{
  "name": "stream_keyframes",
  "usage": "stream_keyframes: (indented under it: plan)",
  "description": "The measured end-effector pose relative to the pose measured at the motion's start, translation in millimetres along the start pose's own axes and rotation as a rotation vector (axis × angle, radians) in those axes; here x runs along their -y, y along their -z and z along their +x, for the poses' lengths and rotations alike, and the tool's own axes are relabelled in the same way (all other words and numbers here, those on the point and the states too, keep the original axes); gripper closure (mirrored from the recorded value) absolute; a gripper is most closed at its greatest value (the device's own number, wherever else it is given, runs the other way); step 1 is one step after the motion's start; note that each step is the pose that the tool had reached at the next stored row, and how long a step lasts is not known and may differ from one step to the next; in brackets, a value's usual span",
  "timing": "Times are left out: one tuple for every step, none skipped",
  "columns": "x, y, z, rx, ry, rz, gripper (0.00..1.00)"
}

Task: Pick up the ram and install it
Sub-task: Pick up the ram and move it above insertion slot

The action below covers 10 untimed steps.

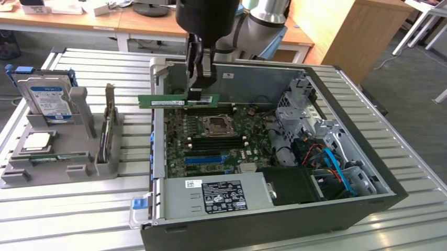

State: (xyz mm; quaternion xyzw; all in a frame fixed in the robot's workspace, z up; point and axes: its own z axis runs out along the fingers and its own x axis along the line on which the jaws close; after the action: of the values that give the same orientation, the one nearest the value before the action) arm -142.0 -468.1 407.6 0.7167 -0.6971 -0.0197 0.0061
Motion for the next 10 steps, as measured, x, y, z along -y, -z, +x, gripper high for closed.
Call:
stream_keyframes:
  plan:
    - [2.2, 0.0, 0.2, 0.0000, 0.000, 0.0000, 0.88]
    - [4.5, 0.1, 0.3, 0.0000, 0.000, 0.0000, 0.88]
    - [7.0, 0.2, 0.6, 0.0000, 0.000, 0.0000, 0.88]
    - [9.7, 0.2, 0.8, 0.0000, 0.000, 0.0000, 0.88]
    - [12.2, 0.3, 1.0, 0.0000, 0.000, 0.0000, 0.88]
    - [14.8, 0.3, 1.3, 0.0000, 0.000, 0.0000, 0.88]
    - [17.3, 0.4, 1.5, 0.0001, 0.000, 0.0000, 0.88]
    - [19.9, 0.5, 1.7, 0.0000, 0.000, 0.0000, 0.88]
    - [22.6, 0.5, 2.0, 0.0000, 0.000, 0.0000, 0.88]
    - [25.3, 0.6, 2.2, 0.0000, 0.000, 0.0000, 0.88]
